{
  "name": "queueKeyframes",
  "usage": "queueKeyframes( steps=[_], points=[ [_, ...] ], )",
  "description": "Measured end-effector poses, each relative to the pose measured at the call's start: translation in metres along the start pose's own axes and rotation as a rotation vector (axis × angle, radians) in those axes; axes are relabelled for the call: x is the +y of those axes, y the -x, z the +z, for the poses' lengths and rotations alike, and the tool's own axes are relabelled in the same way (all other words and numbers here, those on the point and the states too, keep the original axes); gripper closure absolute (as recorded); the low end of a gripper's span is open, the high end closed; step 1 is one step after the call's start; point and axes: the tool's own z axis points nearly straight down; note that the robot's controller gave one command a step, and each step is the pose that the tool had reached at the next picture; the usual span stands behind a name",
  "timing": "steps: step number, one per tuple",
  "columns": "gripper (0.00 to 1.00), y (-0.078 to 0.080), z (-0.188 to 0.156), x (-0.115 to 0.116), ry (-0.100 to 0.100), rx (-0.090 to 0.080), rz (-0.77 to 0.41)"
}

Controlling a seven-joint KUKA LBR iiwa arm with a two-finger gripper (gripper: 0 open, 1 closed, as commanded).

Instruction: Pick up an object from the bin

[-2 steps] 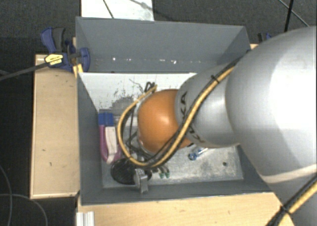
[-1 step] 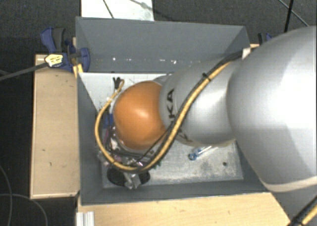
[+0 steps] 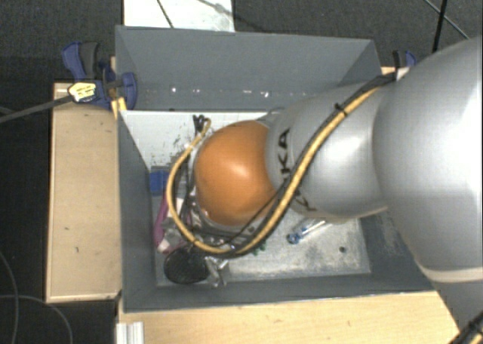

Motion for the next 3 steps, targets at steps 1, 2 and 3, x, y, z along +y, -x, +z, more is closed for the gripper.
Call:
queueKeyframes(
  steps=[1,2,3],
  points=[
    [0.00,0.0100,0.0401,0.0098,-0.004,-0.011,0.175],
    [0.00,0.0113,0.0385,0.0087,-0.005,-0.015,0.180],
    [1.00,0.0144,0.0345,0.0085,-0.005,-0.027,0.183]
  ],
)
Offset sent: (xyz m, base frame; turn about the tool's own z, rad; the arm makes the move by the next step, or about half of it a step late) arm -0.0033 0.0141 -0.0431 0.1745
